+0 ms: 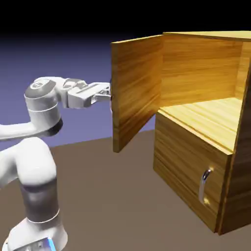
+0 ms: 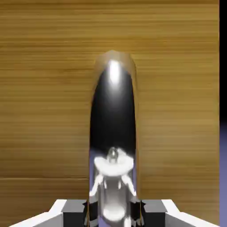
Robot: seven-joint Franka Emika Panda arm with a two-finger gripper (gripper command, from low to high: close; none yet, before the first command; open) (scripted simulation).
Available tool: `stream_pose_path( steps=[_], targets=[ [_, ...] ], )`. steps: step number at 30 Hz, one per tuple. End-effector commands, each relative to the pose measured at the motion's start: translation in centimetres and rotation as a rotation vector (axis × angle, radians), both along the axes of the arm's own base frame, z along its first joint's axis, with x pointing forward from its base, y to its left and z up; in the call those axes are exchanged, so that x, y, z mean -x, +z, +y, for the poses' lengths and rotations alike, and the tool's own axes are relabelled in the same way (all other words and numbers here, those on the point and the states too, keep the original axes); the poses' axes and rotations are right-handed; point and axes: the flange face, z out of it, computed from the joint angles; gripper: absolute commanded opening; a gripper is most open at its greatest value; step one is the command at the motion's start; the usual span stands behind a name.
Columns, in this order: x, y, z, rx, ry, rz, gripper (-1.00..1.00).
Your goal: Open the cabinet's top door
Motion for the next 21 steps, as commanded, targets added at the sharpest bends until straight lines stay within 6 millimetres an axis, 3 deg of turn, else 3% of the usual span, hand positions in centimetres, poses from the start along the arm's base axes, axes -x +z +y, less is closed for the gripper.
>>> stream_pose_path(
  steps=[1, 6, 12, 21],
  targets=[
    [0.3, 0.1, 0.7, 0.006, -0.02, -0.003, -1.0],
    [1.9, 0.1, 4.8, 0.006, -0.118, -0.002, -1.0],
    [3.4, 0.1, 11.4, 0.006, -0.269, -0.002, -1.0],
    [3.9, 0.1, 20.4, 0.006, -0.473, -0.001, -1.0]
  ],
)
